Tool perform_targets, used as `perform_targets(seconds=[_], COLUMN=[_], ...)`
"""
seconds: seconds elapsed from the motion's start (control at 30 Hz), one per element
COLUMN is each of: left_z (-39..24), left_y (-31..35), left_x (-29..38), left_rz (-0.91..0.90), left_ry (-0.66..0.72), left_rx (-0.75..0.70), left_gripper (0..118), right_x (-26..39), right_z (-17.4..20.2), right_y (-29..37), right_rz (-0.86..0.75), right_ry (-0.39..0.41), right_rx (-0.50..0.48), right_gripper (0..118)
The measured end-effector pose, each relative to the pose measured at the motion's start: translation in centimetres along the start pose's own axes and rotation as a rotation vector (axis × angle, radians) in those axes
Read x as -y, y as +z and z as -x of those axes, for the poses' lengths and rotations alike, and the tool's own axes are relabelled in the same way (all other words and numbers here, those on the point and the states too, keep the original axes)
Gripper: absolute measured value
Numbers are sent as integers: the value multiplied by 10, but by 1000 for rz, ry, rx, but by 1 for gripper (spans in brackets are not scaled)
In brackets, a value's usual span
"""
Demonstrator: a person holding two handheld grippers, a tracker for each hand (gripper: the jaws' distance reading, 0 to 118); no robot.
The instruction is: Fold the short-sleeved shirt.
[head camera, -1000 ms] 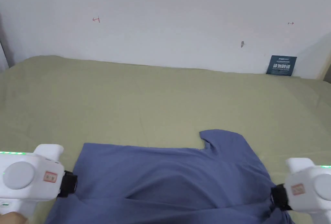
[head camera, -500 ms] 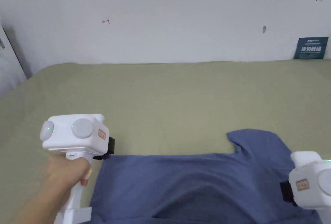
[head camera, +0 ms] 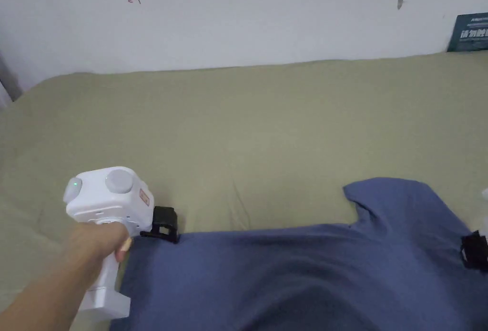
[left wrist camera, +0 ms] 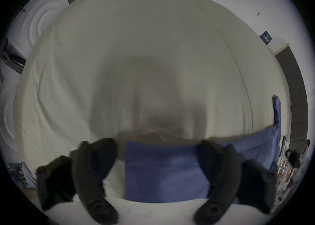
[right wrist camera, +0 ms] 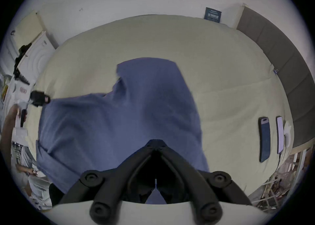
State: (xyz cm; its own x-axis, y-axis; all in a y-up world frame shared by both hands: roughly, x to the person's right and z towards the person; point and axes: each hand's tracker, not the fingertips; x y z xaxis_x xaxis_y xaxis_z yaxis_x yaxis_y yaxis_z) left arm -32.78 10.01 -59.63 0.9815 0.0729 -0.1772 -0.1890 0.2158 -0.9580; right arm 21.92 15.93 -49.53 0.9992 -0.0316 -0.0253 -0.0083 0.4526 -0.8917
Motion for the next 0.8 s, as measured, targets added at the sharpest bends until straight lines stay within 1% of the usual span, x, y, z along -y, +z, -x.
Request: perform_targets(seconds=[0.03,0.07,0.1,0.13,0.17,0.2,0.23,0.27,0.33,0.4,0.43,0.5,0.53,0.57,0.6,0.63,0.67,0.7,0.73,0.77,0.8], left_z=[-4,-7,-7,-8,-8,-12,-14,-15,-16,-12,-12,-12,-10,-10,-11,-12,-11,-11,-12,-13,-11], left_y=[6,10,17,24,26,31,33,35,37,35,34,33,29,27,26,24,23,23,24,25,26], left_x=[4,5,8,10,11,14,15,15,14,12,12,12,11,11,13,14,14,14,15,16,15], left_rz=[-39,-51,-64,-72,-65,-72,-73,-76,-66,-58,-49,-42,-38,-34,-36,-34,-33,-31,-33,-38,-46], left_ry=[-38,-62,-77,-85,-80,-84,-93,-120,-127,-116,-108,-101,-101,-104,-112,-116,-118,-120,-125,-130,-131], left_rx=[-99,-133,-91,-41,-1,17,-4,-30,-27,-23,-15,-10,-11,-12,-17,-19,-20,-17,-16,-19,-22], left_gripper=[77,61,38,7,3,3,3,3,3,3,3,3,3,3,3,3,3,3,3,3,3], right_x=[-9,-18,-28,-39,-48,-59,-67,-72,-79,-83,-83,-81,-80,-79,-78,-79,-79,-81,-85,-89,-91], right_z=[-9,-16,-25,-34,-41,-47,-51,-54,-57,-55,-54,-49,-45,-42,-39,-36,-30,-27,-23,-23,-17], right_y=[-6,-12,-19,-26,-32,-42,-51,-60,-76,-92,-100,-108,-112,-113,-114,-115,-109,-103,-97,-96,-90], right_rz=[17,37,53,74,89,117,148,177,183,238,258,249,244,241,240,256,261,251,248,233,212], right_ry=[-15,-47,-66,-87,-90,-88,-89,-79,-85,-113,-121,-120,-106,-85,-47,-21,26,53,43,30,58], right_rx=[12,37,43,56,82,98,108,110,70,8,16,20,15,12,14,67,166,115,44,74,94], right_gripper=[0,1,3,13,46,81,110,118,111,111,111,111,111,107,94,69,45,3,0,0,0])
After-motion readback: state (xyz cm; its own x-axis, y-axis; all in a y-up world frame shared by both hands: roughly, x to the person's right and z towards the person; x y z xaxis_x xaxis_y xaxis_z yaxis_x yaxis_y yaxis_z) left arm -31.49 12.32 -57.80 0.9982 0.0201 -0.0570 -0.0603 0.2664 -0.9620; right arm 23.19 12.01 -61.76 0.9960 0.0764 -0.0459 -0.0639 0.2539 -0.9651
